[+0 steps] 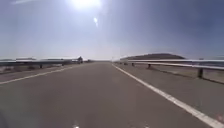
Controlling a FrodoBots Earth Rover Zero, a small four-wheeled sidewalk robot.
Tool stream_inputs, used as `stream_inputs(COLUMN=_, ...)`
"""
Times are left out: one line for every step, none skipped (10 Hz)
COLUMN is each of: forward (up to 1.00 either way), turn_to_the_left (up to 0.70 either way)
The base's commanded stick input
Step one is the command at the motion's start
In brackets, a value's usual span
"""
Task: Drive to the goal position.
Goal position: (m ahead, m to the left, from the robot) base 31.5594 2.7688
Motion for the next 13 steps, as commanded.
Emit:
stream_inputs(forward=1.0, turn_to_the_left=0.0)
stream_inputs(forward=1.0, turn_to_the_left=0.0)
stream_inputs(forward=1.0, turn_to_the_left=0.0)
stream_inputs(forward=1.0, turn_to_the_left=0.0)
stream_inputs(forward=1.0, turn_to_the_left=0.0)
stream_inputs(forward=1.0, turn_to_the_left=0.0)
stream_inputs(forward=1.0, turn_to_the_left=0.0)
stream_inputs(forward=1.0, turn_to_the_left=0.0)
stream_inputs(forward=1.0, turn_to_the_left=0.0)
stream_inputs(forward=1.0, turn_to_the_left=0.0)
stream_inputs(forward=1.0, turn_to_the_left=0.0)
stream_inputs(forward=1.0, turn_to_the_left=0.0)
stream_inputs(forward=1.0, turn_to_the_left=0.0)
